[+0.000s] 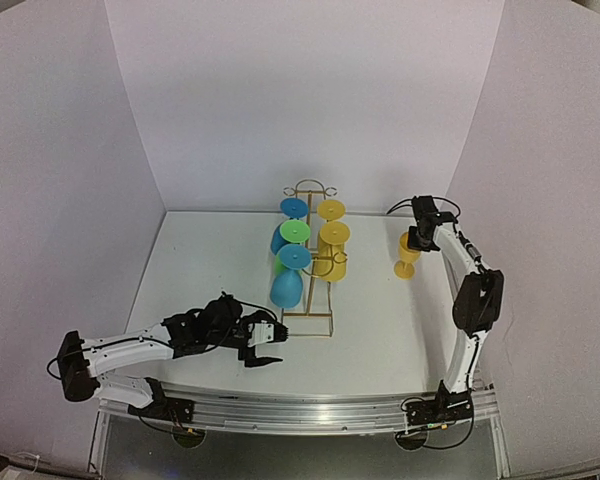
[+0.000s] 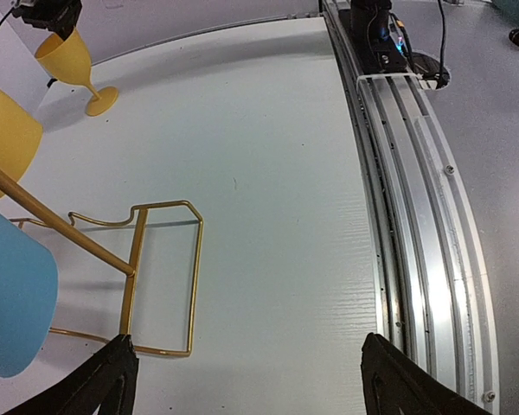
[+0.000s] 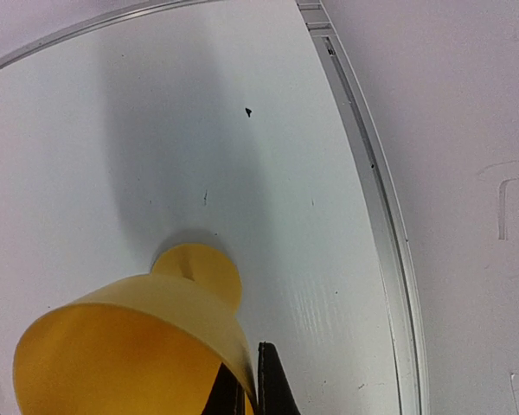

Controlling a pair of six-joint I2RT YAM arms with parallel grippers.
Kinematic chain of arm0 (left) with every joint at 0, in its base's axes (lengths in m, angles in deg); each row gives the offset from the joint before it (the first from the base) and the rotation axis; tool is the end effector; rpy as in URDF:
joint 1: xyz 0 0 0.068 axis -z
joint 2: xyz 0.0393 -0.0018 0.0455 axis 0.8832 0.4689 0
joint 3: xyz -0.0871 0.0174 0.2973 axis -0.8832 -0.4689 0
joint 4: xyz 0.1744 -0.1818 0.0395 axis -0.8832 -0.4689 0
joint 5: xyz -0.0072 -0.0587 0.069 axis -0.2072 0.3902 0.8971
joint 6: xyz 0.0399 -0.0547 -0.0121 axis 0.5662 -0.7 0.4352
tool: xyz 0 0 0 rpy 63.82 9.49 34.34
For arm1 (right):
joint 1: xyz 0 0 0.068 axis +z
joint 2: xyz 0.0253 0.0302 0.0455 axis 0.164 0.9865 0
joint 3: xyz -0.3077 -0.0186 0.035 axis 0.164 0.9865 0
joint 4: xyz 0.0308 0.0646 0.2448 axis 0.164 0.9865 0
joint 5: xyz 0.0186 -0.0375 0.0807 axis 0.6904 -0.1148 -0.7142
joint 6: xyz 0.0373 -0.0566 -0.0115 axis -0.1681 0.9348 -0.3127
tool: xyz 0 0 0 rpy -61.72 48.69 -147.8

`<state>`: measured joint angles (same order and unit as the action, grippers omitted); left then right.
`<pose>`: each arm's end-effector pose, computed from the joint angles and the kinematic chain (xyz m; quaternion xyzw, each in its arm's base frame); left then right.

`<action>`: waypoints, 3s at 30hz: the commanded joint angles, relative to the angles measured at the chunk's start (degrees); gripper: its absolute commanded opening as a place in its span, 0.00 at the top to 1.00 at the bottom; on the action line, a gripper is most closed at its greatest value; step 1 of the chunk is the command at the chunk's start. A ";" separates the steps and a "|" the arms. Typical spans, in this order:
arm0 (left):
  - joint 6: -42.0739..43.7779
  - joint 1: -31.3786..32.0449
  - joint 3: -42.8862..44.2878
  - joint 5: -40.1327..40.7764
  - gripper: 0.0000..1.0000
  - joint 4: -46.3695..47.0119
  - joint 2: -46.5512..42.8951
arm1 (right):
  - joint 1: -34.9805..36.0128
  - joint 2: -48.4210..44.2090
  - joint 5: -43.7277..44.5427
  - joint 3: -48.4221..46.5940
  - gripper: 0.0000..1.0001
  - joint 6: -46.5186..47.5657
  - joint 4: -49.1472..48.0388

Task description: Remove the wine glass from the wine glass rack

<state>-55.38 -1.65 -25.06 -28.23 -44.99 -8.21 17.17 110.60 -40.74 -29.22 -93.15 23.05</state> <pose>0.1174 -0.2420 0.2935 0.6689 0.5736 -0.2587 0.3957 0.4648 0.0414 0.2911 0.1041 0.9427 -0.1386 0.2852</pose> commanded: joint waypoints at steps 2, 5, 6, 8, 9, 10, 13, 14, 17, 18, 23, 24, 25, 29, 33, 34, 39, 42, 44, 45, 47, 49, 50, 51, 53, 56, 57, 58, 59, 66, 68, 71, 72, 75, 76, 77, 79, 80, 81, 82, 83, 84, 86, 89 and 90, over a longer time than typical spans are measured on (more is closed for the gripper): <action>-1.83 -0.92 -0.46 -1.00 0.11 2.13 -1.74 | -0.14 1.45 -0.52 -2.13 0.97 0.73 -1.46; -1.81 -1.12 -0.76 -1.14 0.11 2.46 -1.76 | -0.11 1.66 -0.94 -2.41 0.81 0.95 -1.44; -1.72 -1.14 -0.79 -1.21 0.11 2.52 -1.78 | -0.12 1.51 -0.95 -2.46 0.76 1.02 -1.44; -1.66 -1.17 -0.94 -1.26 0.11 2.56 -2.00 | -0.11 0.97 -1.00 -2.62 0.69 1.36 -1.44; -1.60 -1.16 -1.02 -1.27 0.11 2.56 -2.07 | -0.11 0.71 -1.01 -2.75 0.67 1.55 -1.39; -1.57 -1.17 -1.07 -1.27 0.11 2.58 -2.09 | -0.10 0.38 -1.00 -2.93 0.65 1.73 -1.35; -1.57 -1.21 -1.33 -1.35 0.11 2.73 -2.33 | -0.16 -1.01 -0.88 -4.13 0.58 2.78 -1.07; -1.60 -1.22 -1.40 -1.39 0.11 2.68 -2.32 | -0.11 -1.73 -0.63 -4.64 0.55 3.33 -0.87; -1.53 -1.17 -1.53 -1.57 0.11 2.84 -2.48 | -0.12 -3.81 0.78 -6.89 0.43 4.86 -0.08; -1.46 -1.18 -1.59 -1.66 0.11 2.90 -2.55 | -0.13 -4.51 1.42 -7.69 0.37 5.41 0.41; -1.36 -1.22 -1.81 -2.17 0.11 3.16 -2.90 | -0.08 -7.39 2.07 -13.34 0.13 6.87 6.14; -1.30 -1.22 -1.87 -2.28 0.11 3.24 -3.05 | -0.01 -8.03 0.62 -14.73 0.13 6.65 7.97; -1.25 -1.21 -1.85 -2.31 0.11 3.20 -3.16 | -0.01 -8.95 -2.55 -15.67 0.13 6.16 9.48; -1.22 -1.23 -1.68 -2.39 0.12 3.11 -3.50 | -0.03 -13.81 -24.29 -14.76 0.20 1.76 12.49; -0.58 -1.20 -1.69 -3.12 0.12 3.37 -3.35 | 0.57 -16.53 -51.08 -11.72 0.32 -9.63 9.75; -0.41 -1.18 -1.71 -3.37 0.12 3.55 -3.31 | 1.82 -17.23 -54.89 -10.32 0.31 -12.24 7.85; 0.32 -1.14 -2.03 -4.55 0.13 4.24 -3.47 | 8.35 -19.09 -59.46 -4.92 0.20 -21.00 -1.63; 0.62 -1.12 -2.21 -4.82 0.13 4.31 -3.71 | 11.10 -17.65 -59.85 -4.76 0.20 -22.55 -2.29; 0.71 -1.16 -2.24 -4.92 0.13 4.19 -3.91 | 11.86 -16.85 -60.07 -4.55 0.27 -23.18 -2.53; 0.72 -1.15 -2.25 -4.94 0.13 4.11 -3.96 | 12.15 -16.49 -60.32 -4.39 0.31 -23.56 -2.89; 0.72 -1.18 -2.29 -4.97 0.13 4.06 -3.98 | 12.73 -15.70 -60.95 -4.29 0.37 -24.38 -3.90; 0.76 -1.15 -2.23 -5.09 0.13 4.12 -3.98 | 13.16 -14.75 -61.97 -4.55 0.42 -25.14 -4.52; 0.82 -1.15 -2.20 -5.13 0.13 4.10 -3.95 | 13.29 -14.44 -62.42 -4.69 0.44 -25.42 -4.70; 0.89 -1.14 -2.16 -5.13 0.13 4.03 -3.94 | 13.35 -14.25 -62.80 -4.76 0.46 -25.63 -4.85; 0.98 -1.14 -2.16 -5.05 0.13 4.06 -3.94 | 13.31 -14.06 -62.97 -4.70 0.48 -25.77 -4.89; 1.07 -1.15 -2.16 -5.05 0.13 4.08 -3.91 | 13.36 -13.37 -63.17 -4.59 0.52 -26.17 -5.08; 1.07 -1.16 -2.16 -5.05 0.13 4.15 -3.86 | 13.38 -13.02 -63.37 -4.67 0.55 -26.31 -5.18; 1.07 -1.15 -2.17 -5.03 0.13 4.25 -3.85 | 13.35 -12.67 -63.76 -4.87 0.56 -26.42 -5.24; 1.07 -1.16 -2.17 -5.01 0.13 4.34 -3.85 | 13.37 -12.35 -64.03 -5.03 0.57 -26.47 -5.29; 1.17 -1.14 -2.16 -4.42 0.13 4.07 -3.93 | 13.41 -12.27 -66.47 -4.54 0.62 -27.21 -5.50; 1.27 -1.14 -2.15 -4.45 0.13 4.26 -3.78 | 13.37 -12.26 -66.41 -4.44 0.66 -27.21 -5.57; 1.44 -1.16 -2.10 -4.44 0.13 4.49 -3.73 | 13.39 -12.39 -65.88 -4.34 0.71 -27.17 -5.50; 1.50 -1.17 -2.14 -4.42 0.13 4.46 -3.77 | 13.42 -12.48 -65.56 -4.27 0.73 -27.10 -5.49; 1.45 -1.19 -2.18 -4.35 0.13 4.14 -3.92 | 13.44 -12.99 -65.34 -3.83 0.78 -26.93 -5.40; 1.43 -1.16 -2.21 -4.30 0.13 4.06 -3.97 | 13.43 -13.19 -65.34 -3.64 0.80 -26.92 -5.40; 1.42 -1.14 -2.25 -4.26 0.13 4.00 -4.02 | 13.42 -13.37 -65.33 -3.48 0.82 -26.93 -5.40; 1.48 -1.17 -2.25 -4.26 0.13 3.97 -4.03 | 13.44 -13.75 -65.19 -3.33 0.83 -27.00 -5.40; 1.51 -1.19 -2.27 -4.27 0.13 3.97 -4.03 | 13.43 -13.92 -65.08 -3.29 0.83 -27.01 -5.40; 1.51 -1.15 -2.30 -4.33 0.13 3.97 -4.03 | 13.33 -13.99 -64.88 -3.30 0.83 -27.11 -5.40; 1.57 -1.15 -2.31 -4.38 0.13 4.00 -4.00 | 13.33 -13.97 -64.83 -3.46 0.83 -27.18 -5.40; 1.59 -1.15 -2.33 -4.39 0.13 4.07 -4.01 | 13.34 -13.92 -64.82 -3.64 0.84 -27.24 -5.40; 1.60 -1.14 -2.36 -4.42 0.13 4.10 -4.04 | 13.34 -13.92 -64.75 -3.73 0.84 -27.32 -5.39; 1.60 -1.15 -2.42 -4.44 0.13 4.14 -4.10 | 13.32 -14.05 -64.43 -3.67 0.84 -27.40 -5.32; 1.67 -1.15 -2.43 -4.36 0.13 3.91 -4.22 | 13.11 -14.51 -64.01 -3.10 0.84 -27.77 -5.29; 1.68 -1.18 -2.43 -4.35 0.13 3.82 -4.33 | 13.04 -14.61 -64.13 -2.93 0.84 -27.87 -5.28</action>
<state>-54.13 -2.53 -27.07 -32.27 -42.46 -10.55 30.21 98.14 -105.69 -33.26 -120.70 17.46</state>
